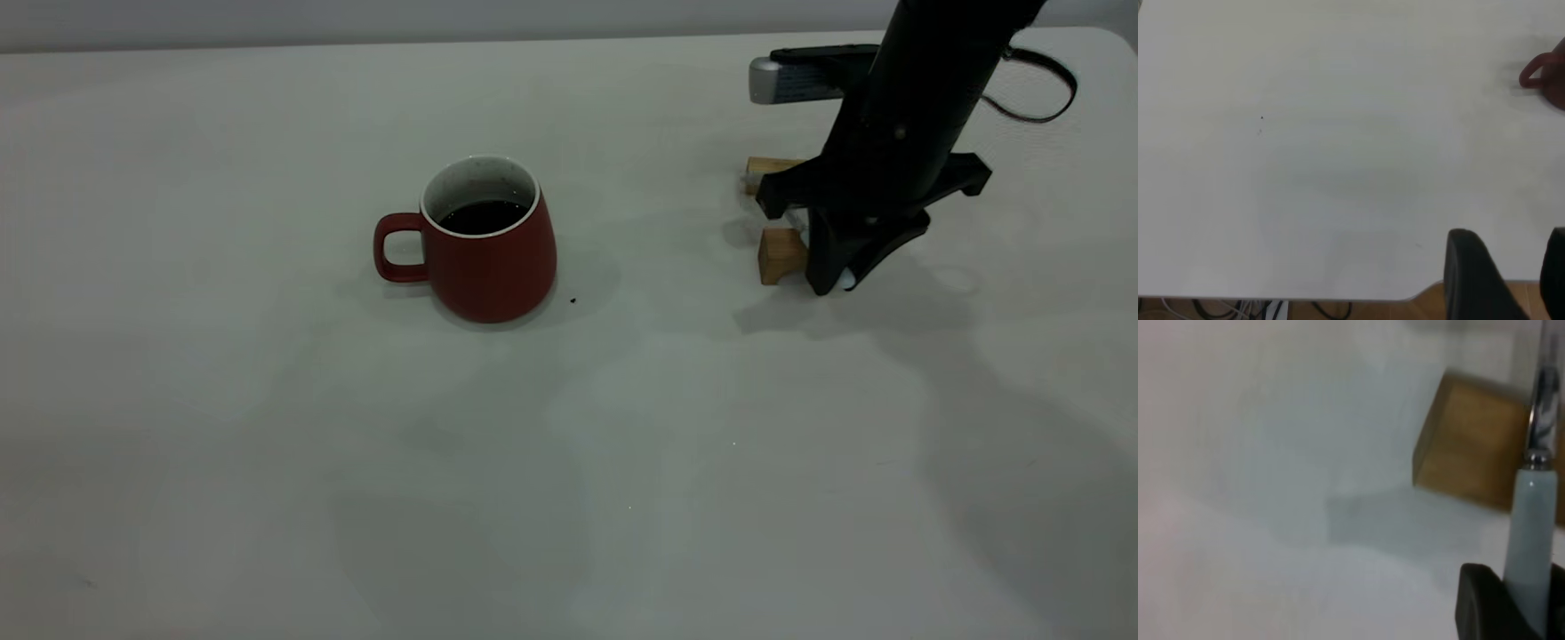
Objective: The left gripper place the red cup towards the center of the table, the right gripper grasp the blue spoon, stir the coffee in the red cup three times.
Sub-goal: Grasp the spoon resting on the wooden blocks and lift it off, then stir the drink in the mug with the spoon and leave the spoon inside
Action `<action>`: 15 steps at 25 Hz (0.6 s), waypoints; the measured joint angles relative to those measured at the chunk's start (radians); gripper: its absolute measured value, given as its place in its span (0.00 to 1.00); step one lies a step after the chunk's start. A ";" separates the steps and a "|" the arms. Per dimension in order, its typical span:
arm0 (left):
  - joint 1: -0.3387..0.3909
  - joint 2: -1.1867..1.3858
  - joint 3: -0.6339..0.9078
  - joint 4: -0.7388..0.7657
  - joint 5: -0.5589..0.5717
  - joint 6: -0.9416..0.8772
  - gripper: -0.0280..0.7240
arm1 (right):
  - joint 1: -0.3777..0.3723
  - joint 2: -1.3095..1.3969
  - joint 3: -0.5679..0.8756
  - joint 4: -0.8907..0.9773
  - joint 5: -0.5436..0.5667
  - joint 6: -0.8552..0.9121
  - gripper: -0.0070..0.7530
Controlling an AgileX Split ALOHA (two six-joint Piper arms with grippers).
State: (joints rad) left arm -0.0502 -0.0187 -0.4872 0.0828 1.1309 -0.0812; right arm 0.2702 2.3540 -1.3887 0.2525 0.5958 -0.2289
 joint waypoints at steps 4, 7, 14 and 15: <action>0.000 0.000 0.000 0.000 0.000 0.000 0.47 | 0.000 -0.103 -0.069 0.079 0.170 0.016 0.21; 0.000 0.000 0.000 0.000 0.000 0.000 0.47 | 0.000 -0.170 -0.140 0.257 0.312 0.044 0.21; 0.000 0.000 0.000 0.000 0.000 0.000 0.47 | 0.062 -0.189 -0.199 0.819 0.481 0.085 0.21; 0.000 0.000 0.000 0.000 0.000 0.000 0.47 | 0.074 -0.189 -0.199 0.896 0.485 0.092 0.21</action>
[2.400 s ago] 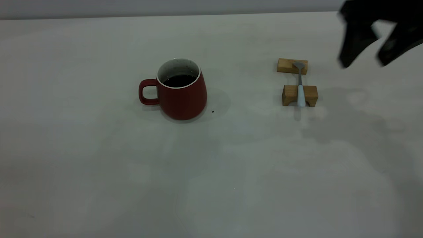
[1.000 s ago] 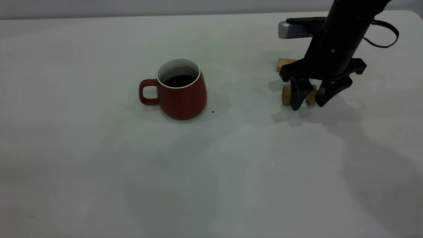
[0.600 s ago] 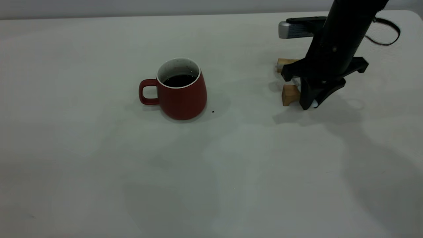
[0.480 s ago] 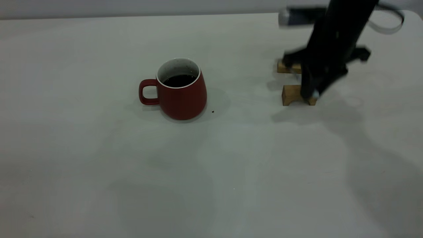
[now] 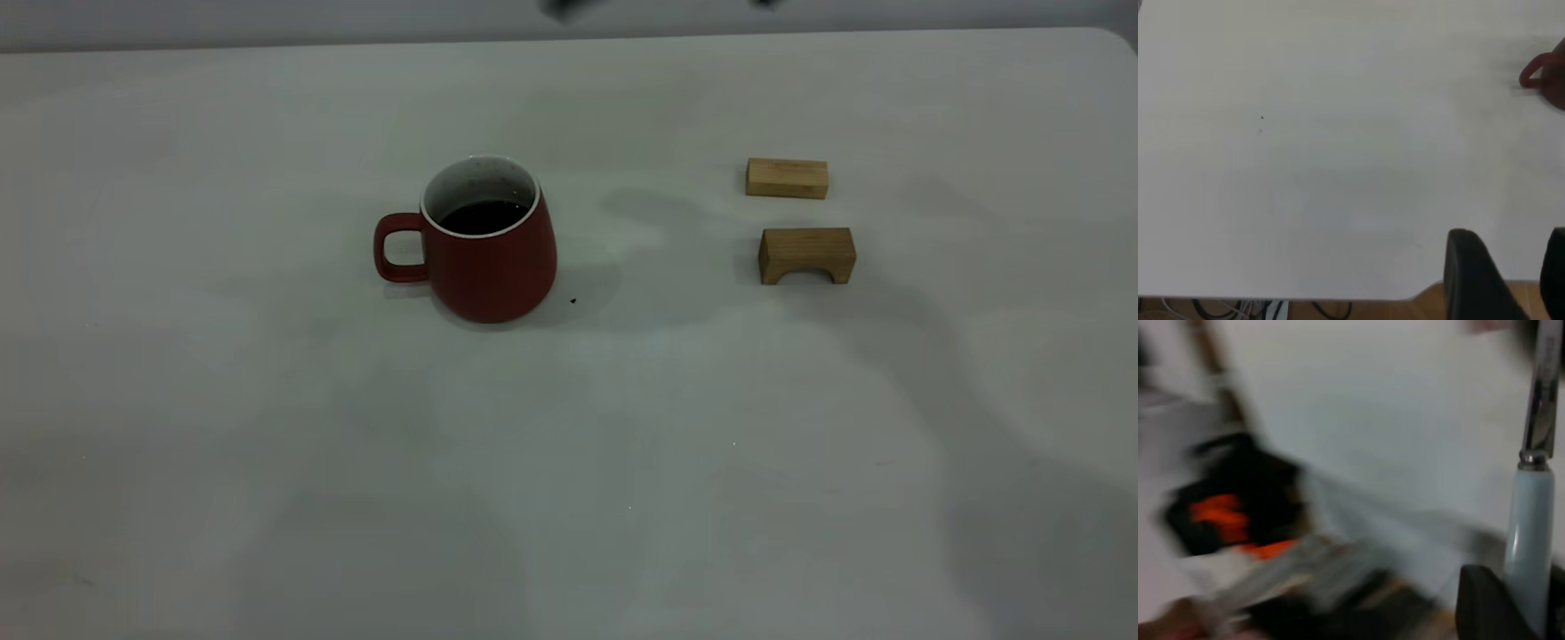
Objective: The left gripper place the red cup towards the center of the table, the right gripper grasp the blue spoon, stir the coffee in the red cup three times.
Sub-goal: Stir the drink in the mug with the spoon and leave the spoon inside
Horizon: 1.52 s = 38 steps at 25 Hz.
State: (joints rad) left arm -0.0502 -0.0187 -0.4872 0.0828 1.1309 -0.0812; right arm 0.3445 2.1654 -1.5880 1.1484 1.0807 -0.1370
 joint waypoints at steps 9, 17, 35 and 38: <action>0.000 0.000 0.000 0.000 0.000 0.000 0.47 | 0.037 0.001 0.000 0.271 -0.010 0.421 0.21; 0.000 0.000 0.000 0.000 0.000 0.000 0.47 | 0.065 0.034 0.000 0.373 -0.015 0.962 0.21; 0.000 0.000 0.000 0.000 0.000 0.000 0.47 | 0.036 0.336 -0.008 0.609 -0.016 0.763 0.21; 0.000 0.000 0.000 0.000 0.000 0.000 0.47 | 0.036 0.369 -0.010 0.609 -0.011 0.736 0.21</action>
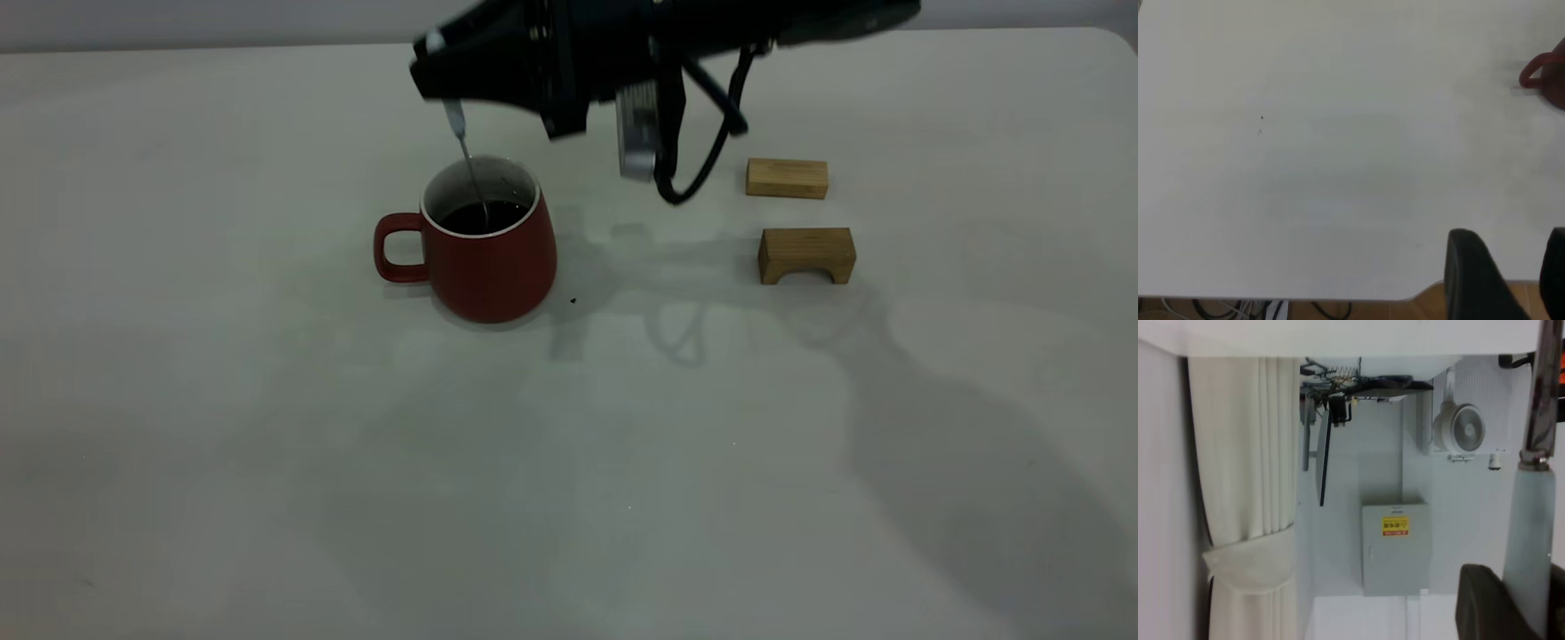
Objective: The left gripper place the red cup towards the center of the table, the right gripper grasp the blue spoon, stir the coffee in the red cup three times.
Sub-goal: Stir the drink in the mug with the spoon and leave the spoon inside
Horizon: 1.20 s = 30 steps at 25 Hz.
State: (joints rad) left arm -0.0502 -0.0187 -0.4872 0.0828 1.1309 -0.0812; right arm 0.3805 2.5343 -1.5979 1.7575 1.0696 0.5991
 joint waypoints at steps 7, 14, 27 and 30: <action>0.000 0.000 0.000 0.000 0.000 0.000 0.47 | 0.000 0.068 -0.095 0.002 0.025 -0.148 0.21; 0.000 0.000 0.000 0.000 0.000 0.000 0.47 | -0.035 0.094 -0.104 -0.067 0.011 0.005 0.21; 0.000 0.000 0.000 0.000 0.000 0.000 0.47 | 0.003 0.094 -0.111 -0.028 -0.005 -0.075 0.21; 0.000 0.000 0.000 0.000 0.000 0.000 0.47 | -0.026 0.094 -0.112 -0.081 0.005 -0.018 0.21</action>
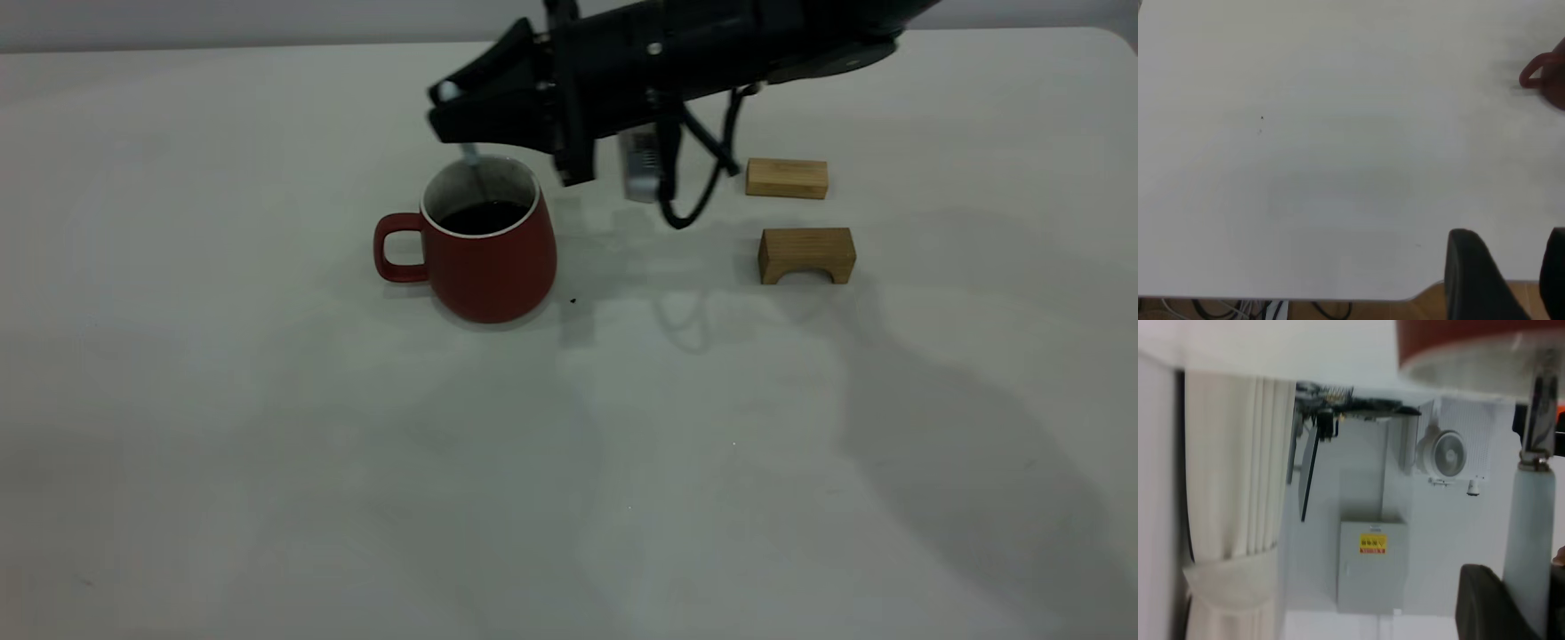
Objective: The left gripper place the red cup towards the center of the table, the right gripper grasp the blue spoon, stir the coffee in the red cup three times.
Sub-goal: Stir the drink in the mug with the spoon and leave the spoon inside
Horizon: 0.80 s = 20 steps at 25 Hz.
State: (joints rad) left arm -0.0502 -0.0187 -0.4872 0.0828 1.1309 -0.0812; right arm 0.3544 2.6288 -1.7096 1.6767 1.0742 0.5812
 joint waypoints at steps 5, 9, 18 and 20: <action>0.000 0.000 0.000 0.000 0.000 0.000 0.47 | 0.004 0.000 -0.001 -0.054 0.013 0.150 0.21; 0.000 0.000 0.000 0.000 0.000 0.000 0.47 | 0.049 0.000 -0.003 0.004 0.011 0.129 0.21; 0.000 0.000 0.000 0.000 0.000 0.000 0.47 | 0.020 0.000 -0.005 0.051 -0.023 -0.063 0.21; 0.000 0.000 0.000 0.000 0.000 0.000 0.47 | 0.013 0.000 -0.005 0.042 -0.007 -0.056 0.21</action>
State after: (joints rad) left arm -0.0502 -0.0187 -0.4872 0.0828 1.1309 -0.0812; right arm 0.3676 2.6288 -1.7142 1.7190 1.0674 0.5256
